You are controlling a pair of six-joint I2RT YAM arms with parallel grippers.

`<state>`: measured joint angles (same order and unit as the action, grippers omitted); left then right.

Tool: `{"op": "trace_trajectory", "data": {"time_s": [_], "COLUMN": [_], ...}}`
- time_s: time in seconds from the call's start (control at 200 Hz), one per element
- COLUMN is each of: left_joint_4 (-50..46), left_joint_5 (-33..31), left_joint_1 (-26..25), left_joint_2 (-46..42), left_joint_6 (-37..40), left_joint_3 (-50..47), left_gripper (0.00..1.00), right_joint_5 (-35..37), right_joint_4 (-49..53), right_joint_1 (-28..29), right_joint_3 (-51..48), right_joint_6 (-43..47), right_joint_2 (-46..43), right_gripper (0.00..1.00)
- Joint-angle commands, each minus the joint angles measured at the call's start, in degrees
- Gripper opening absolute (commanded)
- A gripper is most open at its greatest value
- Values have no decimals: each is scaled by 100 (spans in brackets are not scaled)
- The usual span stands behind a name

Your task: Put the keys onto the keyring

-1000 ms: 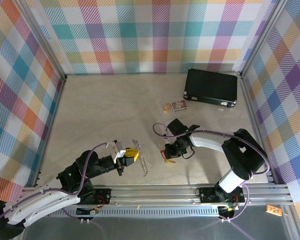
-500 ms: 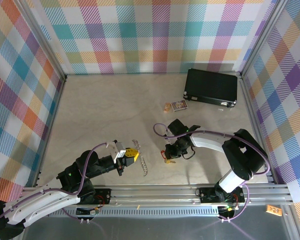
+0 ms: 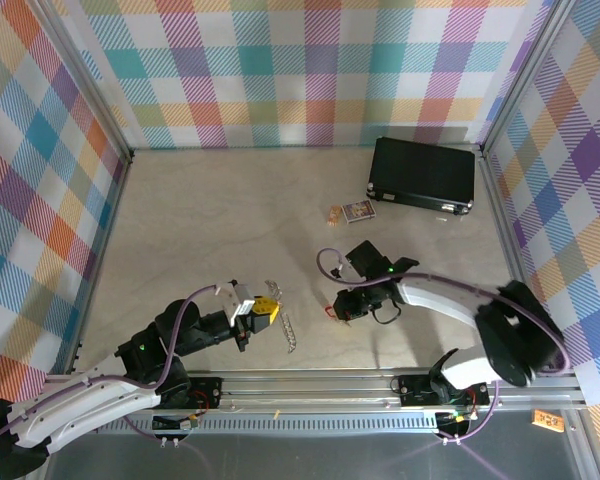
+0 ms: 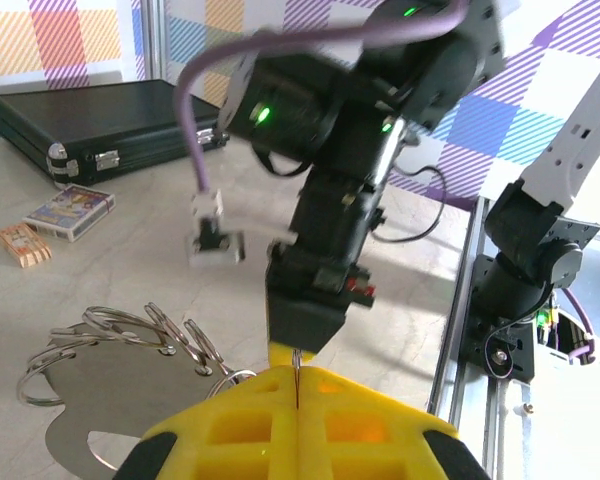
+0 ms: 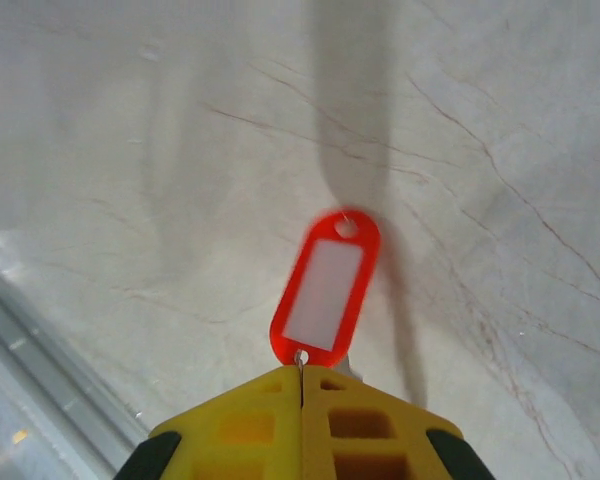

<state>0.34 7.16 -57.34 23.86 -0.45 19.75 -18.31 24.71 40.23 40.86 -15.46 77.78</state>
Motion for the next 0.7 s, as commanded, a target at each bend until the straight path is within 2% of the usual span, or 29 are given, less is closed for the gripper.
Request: {"op": "trace_trajectory", "data": {"time_s": [0.0,0.185,0.365,0.48,0.695], "left_joint_4": [295,344,352,344,386], "left_joint_5": [156,348,1004,1379,2005], "left_joint_1": [-31,-31,-29,-31,-38], "left_joint_2": [53,276,450,560,790], "left_joint_6": [-26,-9,49,45,9], "left_joint_3": [279,471,750,926,1174], "left_gripper": [0,0,0,0,0], "right_joint_5": [-144,-329,-860,-1315,-1956], "right_joint_4": [-401,-1059,-2205,-2742,-3767], "right_joint_1": [126,549,880,1052,1279], "right_joint_3": [-173,-611,-991,-968,-871], "right_joint_6": [419,913,1096,1170,1052], "right_joint_2": [-840,-2366,-3588,-3895,-3855], "right_gripper": [0,0,0,0,0]}}
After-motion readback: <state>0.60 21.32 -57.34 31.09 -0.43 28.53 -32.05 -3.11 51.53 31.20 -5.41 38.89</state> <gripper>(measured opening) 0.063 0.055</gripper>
